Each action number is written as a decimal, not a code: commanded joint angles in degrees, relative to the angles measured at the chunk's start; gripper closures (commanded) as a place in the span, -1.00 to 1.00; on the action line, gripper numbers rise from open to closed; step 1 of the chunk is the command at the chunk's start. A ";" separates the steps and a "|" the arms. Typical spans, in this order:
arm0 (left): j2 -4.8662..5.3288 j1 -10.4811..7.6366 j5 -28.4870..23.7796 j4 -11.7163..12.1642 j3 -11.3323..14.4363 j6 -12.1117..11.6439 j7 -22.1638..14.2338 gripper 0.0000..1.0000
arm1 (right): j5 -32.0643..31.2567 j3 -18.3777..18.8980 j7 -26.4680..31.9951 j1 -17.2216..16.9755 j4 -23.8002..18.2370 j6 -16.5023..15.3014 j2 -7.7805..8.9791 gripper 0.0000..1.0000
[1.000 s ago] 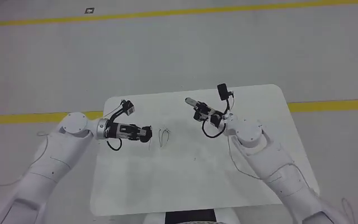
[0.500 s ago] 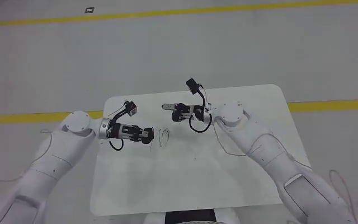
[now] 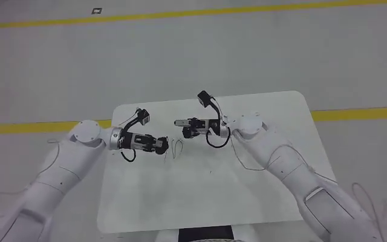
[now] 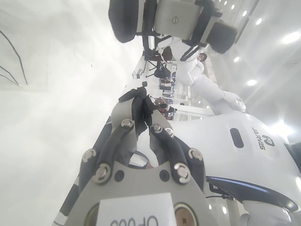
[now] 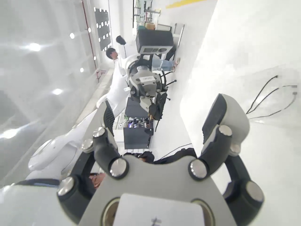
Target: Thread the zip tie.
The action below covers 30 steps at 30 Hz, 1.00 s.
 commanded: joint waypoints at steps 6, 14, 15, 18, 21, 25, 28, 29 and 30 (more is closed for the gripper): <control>-0.93 0.83 3.33 -1.93 -1.30 0.02 -0.31 1.00 | 5.01 -1.32 6.92 3.29 5.43 -2.09 -2.26 -1.00; -1.06 1.14 3.57 -2.84 -1.83 0.02 -0.31 1.00 | 5.77 -1.14 8.30 3.85 6.28 -2.09 -2.83 -1.00; -1.06 1.14 3.57 -2.84 -1.83 0.02 -0.31 1.00 | 5.70 -1.14 7.96 3.69 6.20 -2.01 -2.83 -1.00; -1.07 1.64 4.18 -3.49 -1.74 0.32 1.42 1.00 | 4.01 -1.12 5.99 2.94 5.36 -1.02 -2.74 -1.00; -0.89 2.07 4.77 -3.86 -2.04 0.40 1.61 1.00 | 5.09 -0.63 7.01 2.73 5.11 -1.12 -2.80 -1.00; -0.66 2.41 5.29 -4.14 -2.46 0.56 1.70 1.00 | 5.32 -0.51 7.44 2.80 5.24 -1.41 -2.83 -1.00; -0.66 2.41 5.29 -4.14 -2.46 0.56 1.70 1.00 | 5.32 -0.51 7.44 2.80 5.24 -1.41 -2.83 -1.00; -0.66 2.41 5.29 -4.14 -2.46 0.56 1.70 1.00 | 5.32 -0.51 7.44 2.80 5.24 -1.41 -2.83 -1.00; -0.66 2.41 5.29 -4.14 -2.46 0.56 1.70 1.00 | 5.26 -0.51 7.12 2.65 5.12 -1.33 -2.83 -1.00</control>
